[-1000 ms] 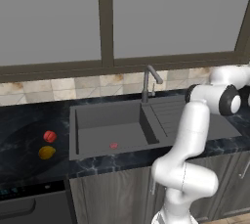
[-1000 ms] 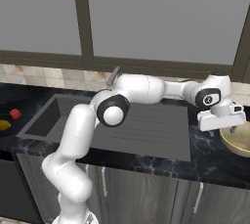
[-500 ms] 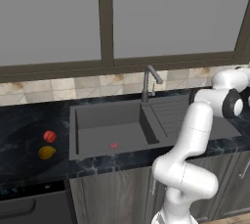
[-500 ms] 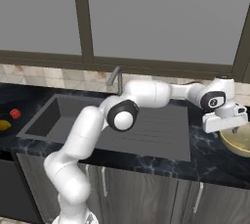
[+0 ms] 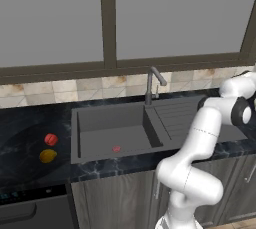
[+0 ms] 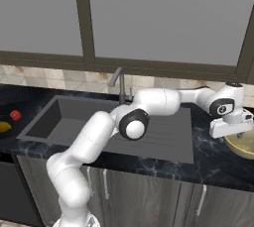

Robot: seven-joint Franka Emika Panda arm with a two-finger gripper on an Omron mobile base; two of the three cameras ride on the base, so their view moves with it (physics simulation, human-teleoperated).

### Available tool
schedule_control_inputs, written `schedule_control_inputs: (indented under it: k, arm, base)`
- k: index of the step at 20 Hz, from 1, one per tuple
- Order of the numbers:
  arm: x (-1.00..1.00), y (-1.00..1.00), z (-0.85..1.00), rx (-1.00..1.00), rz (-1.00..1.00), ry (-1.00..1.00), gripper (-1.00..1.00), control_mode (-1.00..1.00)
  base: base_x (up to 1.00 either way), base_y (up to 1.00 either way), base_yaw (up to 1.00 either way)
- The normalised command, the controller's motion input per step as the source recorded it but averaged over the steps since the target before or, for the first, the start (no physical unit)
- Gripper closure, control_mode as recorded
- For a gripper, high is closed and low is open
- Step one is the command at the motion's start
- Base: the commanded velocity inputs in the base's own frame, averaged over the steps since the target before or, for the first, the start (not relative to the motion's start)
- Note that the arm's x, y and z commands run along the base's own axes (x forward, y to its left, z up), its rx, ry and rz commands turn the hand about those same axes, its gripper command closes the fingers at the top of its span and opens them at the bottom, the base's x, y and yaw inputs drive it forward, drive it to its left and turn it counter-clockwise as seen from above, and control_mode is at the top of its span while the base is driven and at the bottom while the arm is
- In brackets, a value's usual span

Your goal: Remove the bell pepper and lemon from the sink. Then move the bowl and cup from the counter to the sink for washing.

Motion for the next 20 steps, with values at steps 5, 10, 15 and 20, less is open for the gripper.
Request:
schedule_control_inputs:
  k: [5,10,15,20]
  arm:
    - [0.30,-0.21,-0.13,0.02,0.01,-0.02,-1.00,-1.00]
    - [0.14,-0.19,-0.19,0.01,0.00,0.00,-1.00,-1.00]
    - [0.17,-0.15,-0.19,0.01,0.00,0.00,-1.00,-1.00]
    - [0.04,-0.10,-0.18,0.04,0.00,0.01,1.00,-1.00]
  base:
    - [0.00,0.00,0.00]
    - [0.00,0.00,0.00]
    - [0.00,0.00,0.00]
    - [0.00,0.00,0.00]
